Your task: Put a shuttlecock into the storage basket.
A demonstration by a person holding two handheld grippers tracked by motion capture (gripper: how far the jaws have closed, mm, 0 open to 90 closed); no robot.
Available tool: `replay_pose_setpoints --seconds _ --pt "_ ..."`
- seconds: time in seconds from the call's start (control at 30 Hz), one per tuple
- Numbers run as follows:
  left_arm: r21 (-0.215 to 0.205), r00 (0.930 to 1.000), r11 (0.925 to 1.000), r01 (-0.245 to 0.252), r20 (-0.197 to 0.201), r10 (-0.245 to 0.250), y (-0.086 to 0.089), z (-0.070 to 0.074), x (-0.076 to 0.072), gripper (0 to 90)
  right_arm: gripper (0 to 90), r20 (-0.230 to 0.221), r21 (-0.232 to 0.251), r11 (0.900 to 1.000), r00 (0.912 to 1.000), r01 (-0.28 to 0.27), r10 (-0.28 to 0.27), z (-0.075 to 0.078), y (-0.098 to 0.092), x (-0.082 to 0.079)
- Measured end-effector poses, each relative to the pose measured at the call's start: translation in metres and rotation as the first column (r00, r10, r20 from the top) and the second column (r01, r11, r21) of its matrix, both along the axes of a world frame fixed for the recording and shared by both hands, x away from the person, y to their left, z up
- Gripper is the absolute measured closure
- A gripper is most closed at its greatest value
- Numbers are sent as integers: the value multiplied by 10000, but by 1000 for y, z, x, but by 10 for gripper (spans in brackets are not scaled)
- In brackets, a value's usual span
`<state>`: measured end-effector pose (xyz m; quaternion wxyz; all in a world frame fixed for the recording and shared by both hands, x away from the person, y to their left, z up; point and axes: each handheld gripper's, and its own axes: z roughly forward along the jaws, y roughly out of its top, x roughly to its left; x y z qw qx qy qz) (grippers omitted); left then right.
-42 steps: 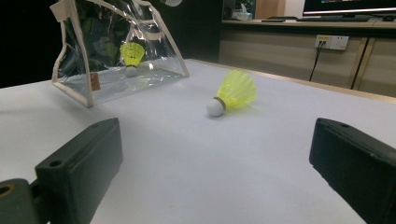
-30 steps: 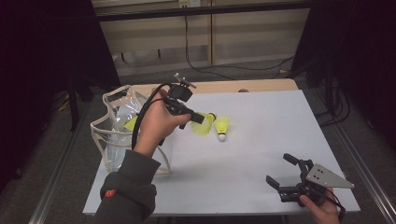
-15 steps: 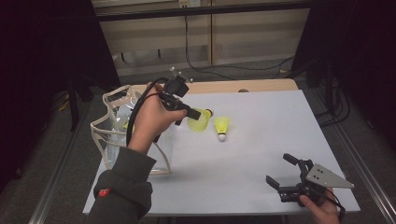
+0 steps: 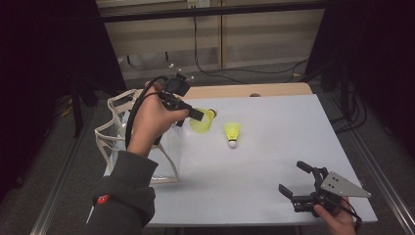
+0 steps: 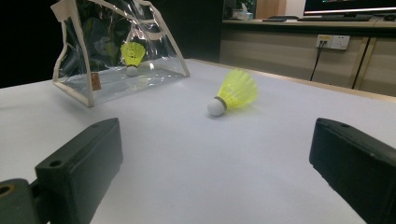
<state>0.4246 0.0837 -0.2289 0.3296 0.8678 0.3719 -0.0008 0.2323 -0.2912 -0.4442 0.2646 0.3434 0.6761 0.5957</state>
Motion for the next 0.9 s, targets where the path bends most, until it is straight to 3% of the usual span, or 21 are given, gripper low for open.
replay_pose_setpoints --seconds 0.9 --pt "-28 9974 9974 -720 61 720 24 16 6 880 28 2 -14 10000 10000 -7 7 0 0 0"
